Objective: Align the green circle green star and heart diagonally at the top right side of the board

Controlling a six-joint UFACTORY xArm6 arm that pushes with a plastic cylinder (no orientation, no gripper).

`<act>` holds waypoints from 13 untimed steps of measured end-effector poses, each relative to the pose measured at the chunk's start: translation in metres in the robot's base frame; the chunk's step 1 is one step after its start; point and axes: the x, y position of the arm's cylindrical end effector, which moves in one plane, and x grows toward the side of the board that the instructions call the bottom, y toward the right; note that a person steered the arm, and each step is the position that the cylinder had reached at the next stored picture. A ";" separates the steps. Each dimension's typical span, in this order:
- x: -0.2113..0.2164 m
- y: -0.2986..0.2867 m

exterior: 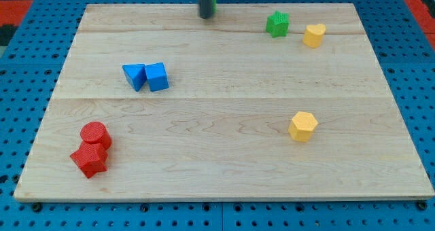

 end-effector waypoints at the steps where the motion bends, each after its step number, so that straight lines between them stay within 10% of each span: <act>1: 0.066 -0.019; 4: 0.094 -0.062; 6: 0.125 0.027; 10: -0.053 -0.099; 13: 0.014 0.043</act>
